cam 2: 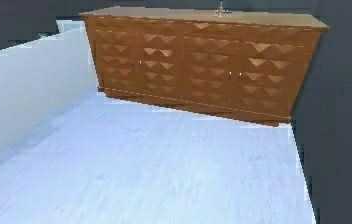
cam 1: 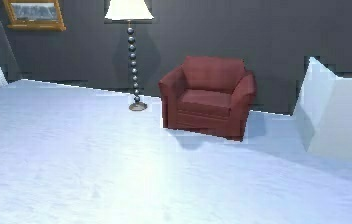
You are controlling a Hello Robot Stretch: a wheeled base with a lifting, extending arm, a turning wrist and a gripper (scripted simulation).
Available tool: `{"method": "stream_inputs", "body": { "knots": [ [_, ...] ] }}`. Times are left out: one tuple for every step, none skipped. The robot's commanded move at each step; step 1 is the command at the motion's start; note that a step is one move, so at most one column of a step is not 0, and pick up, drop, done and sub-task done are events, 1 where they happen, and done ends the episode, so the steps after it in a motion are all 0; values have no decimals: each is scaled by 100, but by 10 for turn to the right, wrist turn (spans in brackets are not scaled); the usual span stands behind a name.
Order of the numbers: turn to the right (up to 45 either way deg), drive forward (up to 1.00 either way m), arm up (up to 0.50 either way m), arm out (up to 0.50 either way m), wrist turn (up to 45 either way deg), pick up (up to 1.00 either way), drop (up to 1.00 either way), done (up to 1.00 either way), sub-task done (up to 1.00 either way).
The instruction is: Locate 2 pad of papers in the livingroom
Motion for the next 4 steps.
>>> {"method": "stream_inputs", "body": {
  "knots": [
    [0,60,0,0,0,0,0,0,0],
    [-450,0,0,0,0,0,0,0,0],
    [-150,0,0,0,0,0,0,0,0],
    [0,100,0,0,0,0,0,0,0]
  ]
}}
